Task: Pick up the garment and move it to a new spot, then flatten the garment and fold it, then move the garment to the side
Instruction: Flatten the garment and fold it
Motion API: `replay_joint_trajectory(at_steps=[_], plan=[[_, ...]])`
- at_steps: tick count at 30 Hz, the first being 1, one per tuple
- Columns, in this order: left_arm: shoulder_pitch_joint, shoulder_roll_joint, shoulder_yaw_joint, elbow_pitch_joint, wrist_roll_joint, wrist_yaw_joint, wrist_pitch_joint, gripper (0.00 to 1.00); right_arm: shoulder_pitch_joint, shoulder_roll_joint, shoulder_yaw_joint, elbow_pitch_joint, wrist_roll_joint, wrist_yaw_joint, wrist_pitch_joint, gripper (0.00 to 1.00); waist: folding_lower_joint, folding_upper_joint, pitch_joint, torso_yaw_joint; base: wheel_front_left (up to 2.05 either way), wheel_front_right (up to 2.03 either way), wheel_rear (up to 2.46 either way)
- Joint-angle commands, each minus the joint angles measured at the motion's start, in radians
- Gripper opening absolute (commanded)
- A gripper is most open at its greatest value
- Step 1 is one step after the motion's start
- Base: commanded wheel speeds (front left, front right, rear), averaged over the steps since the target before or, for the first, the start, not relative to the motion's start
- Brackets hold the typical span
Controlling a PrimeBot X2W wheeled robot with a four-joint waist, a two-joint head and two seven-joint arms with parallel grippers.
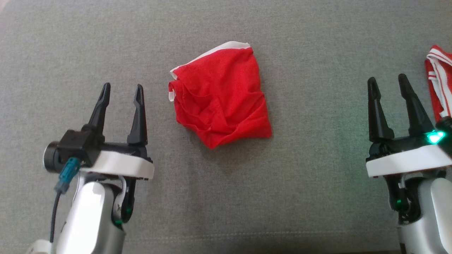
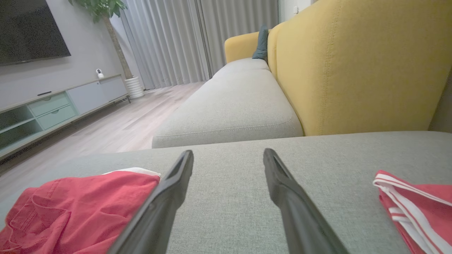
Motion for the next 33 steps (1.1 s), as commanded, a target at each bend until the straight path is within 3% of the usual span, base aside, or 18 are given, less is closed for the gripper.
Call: replay_joint_trajectory(at_steps=[1, 21, 22, 23, 24, 27, 33], plan=[[0.002, 0.023, 0.034, -0.034, 0.009, 0.012, -0.005, 1.00, 0.000, 0.004, 0.014, -0.047, -0.006, -0.005, 0.009, 1.00, 0.0000, 0.0000, -0.002, -0.001, 0.00, 0.00, 0.00], [-0.003, 0.023, 0.012, -0.033, 0.001, 0.024, 0.000, 1.00, 0.007, -0.004, -0.002, -0.072, -0.045, -0.005, 0.049, 1.00, 0.0000, 0.0000, 0.007, 0.018, 0.00, 0.00, 0.00], [-0.007, 0.023, 0.009, -0.034, 0.001, 0.024, -0.001, 1.00, 0.004, -0.006, 0.001, -0.071, -0.050, -0.005, 0.055, 0.66, 0.0000, 0.0000, 0.011, 0.022, 0.00, 0.00, 0.00], [-0.012, 0.022, 0.006, -0.034, 0.001, 0.023, -0.001, 1.00, 0.000, -0.006, 0.006, -0.070, -0.051, -0.005, 0.060, 0.13, 0.0000, 0.0000, 0.016, 0.027, 0.00, 0.00, 0.00], [-0.017, 0.021, 0.004, -0.034, 0.001, 0.023, -0.001, 1.00, -0.006, -0.010, 0.015, -0.067, -0.059, -0.005, 0.066, 0.00, 0.0000, 0.0000, 0.021, 0.032, 0.00, 0.00, 0.00], [-0.032, 0.018, -0.001, -0.033, -0.001, 0.021, -0.002, 1.00, -0.035, -0.008, 0.080, -0.046, -0.057, -0.005, 0.082, 0.00, 0.0000, 0.0000, 0.037, 0.048, 0.00, 0.00, 0.00], [-0.054, 0.009, -0.009, -0.021, -0.006, 0.020, -0.004, 1.00, -0.127, 0.024, 0.304, 0.061, 0.013, -0.005, 0.091, 0.00, 0.0000, 0.0000, 0.060, 0.084, 0.00, 0.00, 0.00]])
